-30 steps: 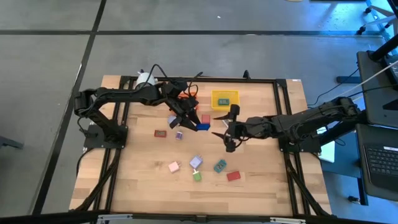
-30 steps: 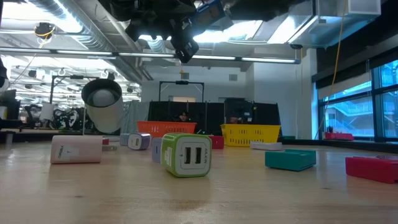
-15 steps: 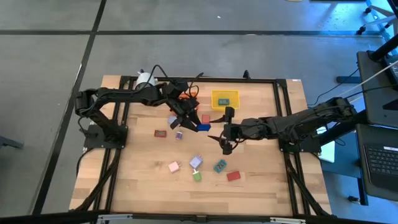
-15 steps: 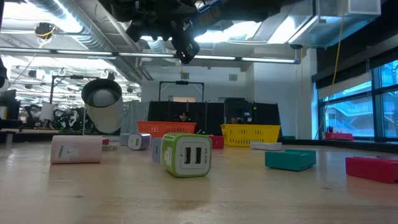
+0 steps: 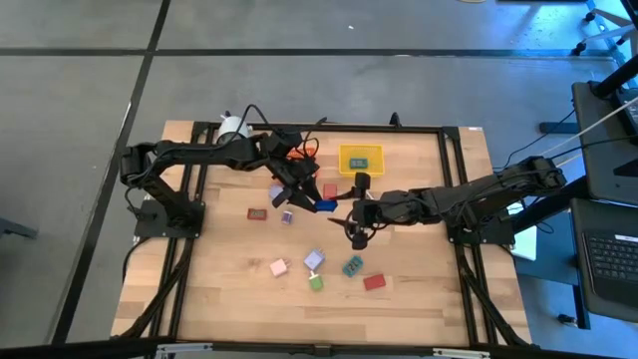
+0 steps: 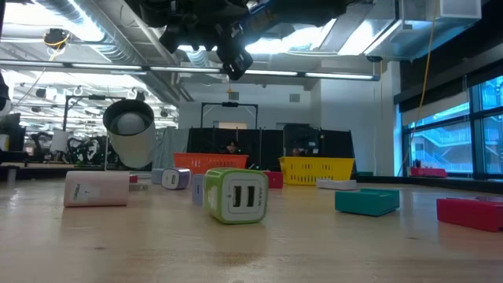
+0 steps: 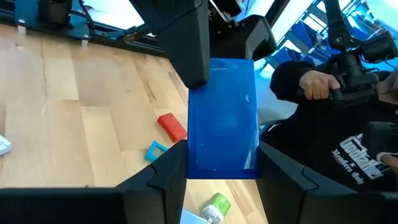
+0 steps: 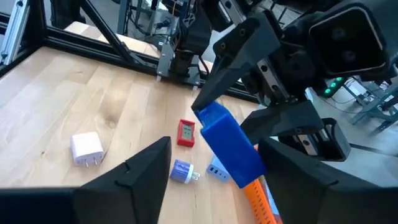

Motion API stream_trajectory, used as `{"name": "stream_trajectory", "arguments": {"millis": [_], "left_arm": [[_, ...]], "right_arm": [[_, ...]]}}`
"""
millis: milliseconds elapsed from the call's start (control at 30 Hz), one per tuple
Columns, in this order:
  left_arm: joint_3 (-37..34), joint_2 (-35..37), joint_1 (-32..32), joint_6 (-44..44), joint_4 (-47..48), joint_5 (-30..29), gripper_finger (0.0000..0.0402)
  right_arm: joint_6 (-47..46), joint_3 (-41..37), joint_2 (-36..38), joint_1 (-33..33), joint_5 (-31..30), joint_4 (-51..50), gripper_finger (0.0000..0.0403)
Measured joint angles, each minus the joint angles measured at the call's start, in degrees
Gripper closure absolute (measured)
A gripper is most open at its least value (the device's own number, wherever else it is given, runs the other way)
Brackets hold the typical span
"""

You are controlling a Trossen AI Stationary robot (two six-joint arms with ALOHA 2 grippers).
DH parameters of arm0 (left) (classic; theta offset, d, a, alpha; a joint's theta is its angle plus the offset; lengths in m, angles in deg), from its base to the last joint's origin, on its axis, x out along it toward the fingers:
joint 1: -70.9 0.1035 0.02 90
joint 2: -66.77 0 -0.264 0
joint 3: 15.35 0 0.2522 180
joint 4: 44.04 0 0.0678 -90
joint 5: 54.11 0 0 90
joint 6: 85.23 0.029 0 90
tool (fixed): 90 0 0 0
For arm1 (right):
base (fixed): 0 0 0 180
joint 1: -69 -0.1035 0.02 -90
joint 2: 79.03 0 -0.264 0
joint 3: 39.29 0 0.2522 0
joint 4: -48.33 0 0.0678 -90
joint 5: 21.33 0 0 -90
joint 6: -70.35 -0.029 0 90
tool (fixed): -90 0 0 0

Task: Pick & Place Office items
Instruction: Put the dark blue digital clock into the yellow bin

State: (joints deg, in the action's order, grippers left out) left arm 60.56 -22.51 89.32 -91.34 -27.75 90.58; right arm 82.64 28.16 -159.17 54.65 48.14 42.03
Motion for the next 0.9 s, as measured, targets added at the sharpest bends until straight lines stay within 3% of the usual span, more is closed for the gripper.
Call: {"name": "stream_trajectory", "arguments": {"millis": [433, 767, 900], "left_arm": [[0.0, 0.0, -0.5, -1.35, 0.18, 1.14, 0.0249], [0.0, 0.0, -0.74, -1.27, -0.09, 1.23, 0.0249], [0.0, 0.0, -0.74, -0.88, -0.27, 0.62, 0.0227]], "right_arm": [[1.43, 0.0, -0.11, -0.02, -2.47, -0.2, 0.0323], [1.45, 0.0, -0.15, -0.02, -3.67, 0.27, 0.0324], [1.17, 0.0, -0.15, 0.09, -4.35, 0.7, 0.0325]]}}
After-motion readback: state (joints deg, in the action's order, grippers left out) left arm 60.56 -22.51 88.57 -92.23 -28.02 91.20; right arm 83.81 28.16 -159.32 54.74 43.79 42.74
